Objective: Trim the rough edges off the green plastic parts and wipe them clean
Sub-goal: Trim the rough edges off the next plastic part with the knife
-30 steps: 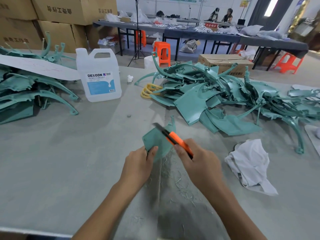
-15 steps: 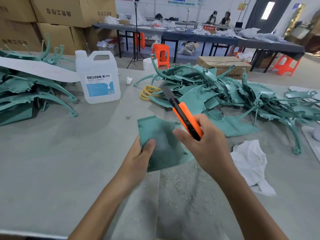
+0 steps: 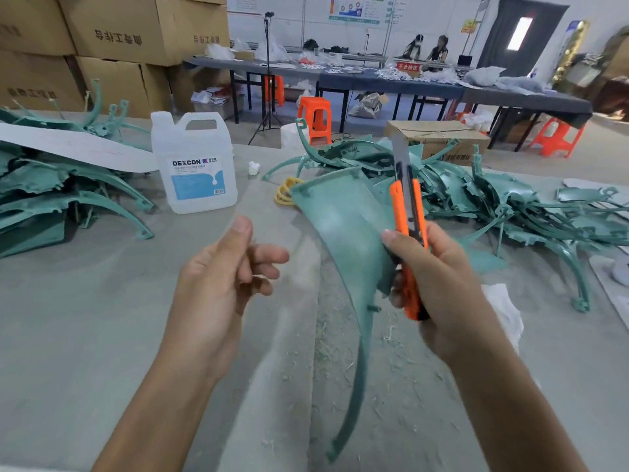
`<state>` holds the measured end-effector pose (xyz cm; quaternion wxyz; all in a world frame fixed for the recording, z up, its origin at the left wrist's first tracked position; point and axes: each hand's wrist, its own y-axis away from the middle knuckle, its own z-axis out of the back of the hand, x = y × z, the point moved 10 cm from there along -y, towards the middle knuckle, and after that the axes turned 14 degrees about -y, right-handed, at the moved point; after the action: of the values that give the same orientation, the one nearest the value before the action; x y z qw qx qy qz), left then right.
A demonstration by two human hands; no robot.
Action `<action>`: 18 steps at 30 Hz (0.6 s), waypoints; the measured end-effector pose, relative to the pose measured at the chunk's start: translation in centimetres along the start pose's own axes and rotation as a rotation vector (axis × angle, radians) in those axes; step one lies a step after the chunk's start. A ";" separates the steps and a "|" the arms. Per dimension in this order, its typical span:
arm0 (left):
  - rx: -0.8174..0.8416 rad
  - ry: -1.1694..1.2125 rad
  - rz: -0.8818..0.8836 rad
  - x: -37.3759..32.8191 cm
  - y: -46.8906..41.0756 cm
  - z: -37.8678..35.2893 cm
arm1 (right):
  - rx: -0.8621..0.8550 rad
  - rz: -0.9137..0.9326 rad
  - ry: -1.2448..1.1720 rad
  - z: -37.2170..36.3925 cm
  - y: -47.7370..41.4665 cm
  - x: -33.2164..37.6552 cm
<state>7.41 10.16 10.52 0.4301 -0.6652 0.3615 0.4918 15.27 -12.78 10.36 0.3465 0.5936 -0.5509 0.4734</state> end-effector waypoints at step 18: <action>0.443 -1.650 0.154 6.6 -0.7 0.0 | -0.012 -0.201 0.112 -0.6 4.9 -13.3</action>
<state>9.74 10.01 4.27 0.6408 0.0313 0.0647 0.7643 11.10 -8.61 -2.53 0.4260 0.6164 -0.4712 0.4653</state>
